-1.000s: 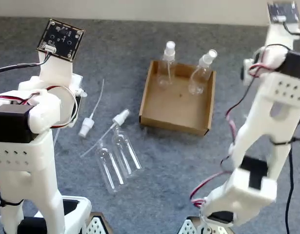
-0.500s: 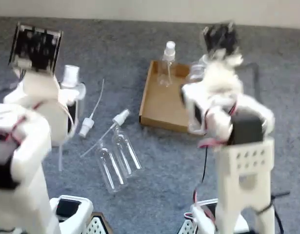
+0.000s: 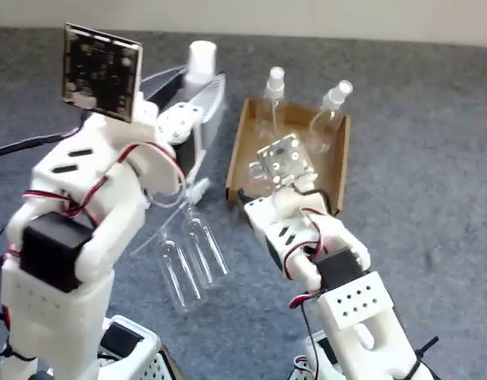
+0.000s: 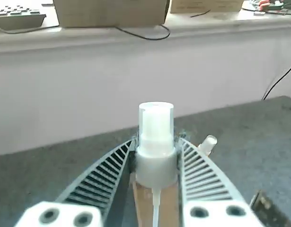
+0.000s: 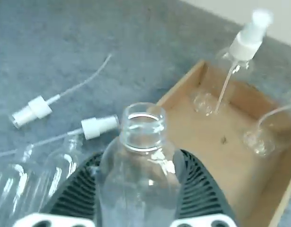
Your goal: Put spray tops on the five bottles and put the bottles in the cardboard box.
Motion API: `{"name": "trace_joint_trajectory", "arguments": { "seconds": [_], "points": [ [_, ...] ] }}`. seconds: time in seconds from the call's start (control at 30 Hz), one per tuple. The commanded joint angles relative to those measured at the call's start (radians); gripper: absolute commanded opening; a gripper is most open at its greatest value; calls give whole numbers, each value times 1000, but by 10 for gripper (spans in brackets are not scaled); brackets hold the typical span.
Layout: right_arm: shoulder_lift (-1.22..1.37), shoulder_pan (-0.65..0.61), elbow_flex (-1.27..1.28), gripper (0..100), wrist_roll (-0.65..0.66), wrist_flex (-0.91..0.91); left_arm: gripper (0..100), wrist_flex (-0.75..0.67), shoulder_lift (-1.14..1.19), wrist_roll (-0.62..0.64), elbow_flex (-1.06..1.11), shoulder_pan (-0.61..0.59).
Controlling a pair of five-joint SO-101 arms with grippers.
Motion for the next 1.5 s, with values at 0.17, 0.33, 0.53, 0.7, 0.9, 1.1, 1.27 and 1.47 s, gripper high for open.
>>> {"name": "trace_joint_trajectory", "arguments": {
  "seconds": [0.17, 0.33, 0.53, 0.7, 0.9, 1.1, 1.27, 1.47],
  "points": [
    [-116, -64, 107, 4, -52, -160, 41, -172, -12, 11, 4, 48],
    [-274, -65, 282, 4, -66, -315, 42, -224, -8, 12, 27, 71],
    [-389, -65, 367, 4, -66, -317, 42, -364, -8, 9, 145, 170],
    [-418, -64, 372, 4, -66, -315, 42, -454, -8, 6, 278, 173],
    [-441, -65, 374, 4, -66, -315, 42, -512, -8, 8, 371, 151],
    [-447, -65, 374, 4, -66, -315, 42, -509, -10, 6, 374, 145],
    [-447, -65, 374, 4, -66, -315, 42, -505, -10, 5, 277, 153],
    [-447, -65, 375, 4, -66, -315, 42, -505, -8, 5, 231, 153]
  ]
}}
